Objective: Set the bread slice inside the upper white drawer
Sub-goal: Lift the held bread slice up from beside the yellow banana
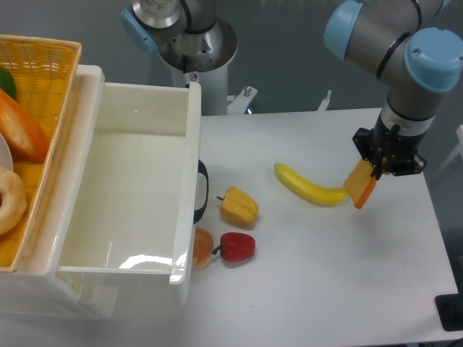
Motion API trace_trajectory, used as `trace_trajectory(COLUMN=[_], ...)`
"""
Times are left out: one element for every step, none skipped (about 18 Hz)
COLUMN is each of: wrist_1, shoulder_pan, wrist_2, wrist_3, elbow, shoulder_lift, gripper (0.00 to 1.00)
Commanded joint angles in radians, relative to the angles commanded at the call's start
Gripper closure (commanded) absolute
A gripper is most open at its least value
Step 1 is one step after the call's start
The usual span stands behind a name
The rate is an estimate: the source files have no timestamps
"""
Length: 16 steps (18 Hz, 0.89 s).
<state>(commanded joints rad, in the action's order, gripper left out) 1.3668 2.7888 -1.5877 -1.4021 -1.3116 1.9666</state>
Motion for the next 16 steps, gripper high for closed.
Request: trace_trajectory(wrist_1=[0.005,0.029,0.058,0.078,0.09,0.1,0.11,0.126,0.144,0.155,0.169,0.187,0.211,0.236,0.261,0.281], shoulder_pan=[0.0,0.0,0.0,0.002,-0.003,-0.003,-0.005,-0.005,-0.008,-0.006,-0.006,-0.011,-0.009,-0.012,-0.017,-0.017], wrist_2=[0.002,0.0,0.0,0.002,-0.002,0.0,0.002,0.012,0.024,0.041,0.073,0.099,0.122,0.152,0.173,0.195], wrist_3=[0.0,0.0,-0.002,0.0,0.0,0.0,0.0,0.0,0.0,0.002,0.009,0.015,0.02,0.02,0.029,0.04], elbow=[0.0,0.0,0.003,0.008,0.008,0.008,0.008,0.006,-0.003,-0.008,-0.009,-0.009,-0.011,-0.011,-0.012,-0.012], shoulder_lift=[-0.003,-0.011,-0.02,-0.023,-0.025,-0.032,-0.04,-0.046,-0.052,-0.072,-0.083,-0.092,-0.11,-0.118,-0.123,-0.141], gripper=[1.0,1.0,1.0,1.0,1.0,1.0,1.0,1.0,1.0,1.0,1.0,1.0,1.0,1.0,1.0,1.0])
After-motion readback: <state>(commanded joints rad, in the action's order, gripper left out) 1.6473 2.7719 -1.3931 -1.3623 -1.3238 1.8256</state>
